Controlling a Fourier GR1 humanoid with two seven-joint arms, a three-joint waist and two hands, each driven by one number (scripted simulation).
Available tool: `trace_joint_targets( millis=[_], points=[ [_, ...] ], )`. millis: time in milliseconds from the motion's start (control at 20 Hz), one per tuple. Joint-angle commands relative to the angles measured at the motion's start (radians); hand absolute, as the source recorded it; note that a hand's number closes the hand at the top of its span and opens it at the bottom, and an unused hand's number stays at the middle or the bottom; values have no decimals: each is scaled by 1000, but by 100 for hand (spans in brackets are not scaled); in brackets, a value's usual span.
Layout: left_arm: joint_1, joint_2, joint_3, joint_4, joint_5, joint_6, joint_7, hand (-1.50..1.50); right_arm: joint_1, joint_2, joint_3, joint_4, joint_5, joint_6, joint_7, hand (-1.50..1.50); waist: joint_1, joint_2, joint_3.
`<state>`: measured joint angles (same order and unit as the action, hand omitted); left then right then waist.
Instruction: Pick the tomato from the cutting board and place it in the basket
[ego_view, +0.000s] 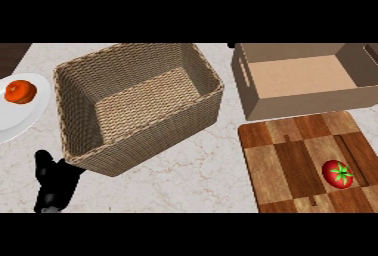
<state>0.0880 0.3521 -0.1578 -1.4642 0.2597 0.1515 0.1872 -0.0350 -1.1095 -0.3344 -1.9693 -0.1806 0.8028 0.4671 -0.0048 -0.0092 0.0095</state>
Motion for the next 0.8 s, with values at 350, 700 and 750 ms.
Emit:
trace_joint_targets(
  millis=[350, 700, 750],
  points=[
    [31, -39, -31, 43, -50, 29, 71, 0, 100, 177, 132, -31, 349, -54, -124, -150, 5, 11, -8],
    [55, -29, 1, 67, -40, -18, 31, 0, 138, 271, 216, 28, 513, -143, -208, -150, 6, 10, -8],
    [-42, -20, 22, 104, -46, -18, 70, 0, 99, 286, 225, 59, 527, -153, -223, -150, 4, 12, -9]
  ],
)
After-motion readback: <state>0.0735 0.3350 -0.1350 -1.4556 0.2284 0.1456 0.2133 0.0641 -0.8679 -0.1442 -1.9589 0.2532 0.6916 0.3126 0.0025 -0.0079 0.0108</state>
